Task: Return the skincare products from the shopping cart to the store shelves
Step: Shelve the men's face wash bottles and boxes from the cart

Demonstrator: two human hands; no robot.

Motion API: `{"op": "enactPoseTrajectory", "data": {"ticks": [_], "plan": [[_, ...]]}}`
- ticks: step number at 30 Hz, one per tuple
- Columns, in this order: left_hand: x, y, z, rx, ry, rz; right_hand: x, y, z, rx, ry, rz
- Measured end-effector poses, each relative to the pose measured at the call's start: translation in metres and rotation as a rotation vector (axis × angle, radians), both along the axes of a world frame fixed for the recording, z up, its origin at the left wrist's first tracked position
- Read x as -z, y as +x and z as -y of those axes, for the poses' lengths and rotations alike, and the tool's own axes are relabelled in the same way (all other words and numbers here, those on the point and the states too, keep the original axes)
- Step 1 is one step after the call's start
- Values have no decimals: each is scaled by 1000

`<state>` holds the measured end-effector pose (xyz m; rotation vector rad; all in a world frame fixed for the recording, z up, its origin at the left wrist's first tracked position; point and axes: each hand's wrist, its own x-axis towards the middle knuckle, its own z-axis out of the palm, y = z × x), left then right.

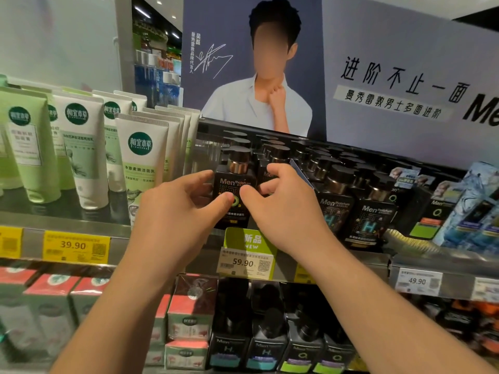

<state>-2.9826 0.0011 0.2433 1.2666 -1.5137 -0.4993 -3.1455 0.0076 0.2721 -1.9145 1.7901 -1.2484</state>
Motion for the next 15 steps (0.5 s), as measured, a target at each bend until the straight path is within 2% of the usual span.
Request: {"op": "enactPoseTrajectory", "data": {"ticks": [6, 10, 15], "plan": [[-5, 5, -18, 56, -11, -189, 2, 0, -14, -5, -38, 140], [-10, 3, -32, 176, -53, -285, 6, -5, -31, -85, -108, 310], [-17, -17, -48, 358, -140, -372, 5, -20, -57, -128, -212, 410]]}}
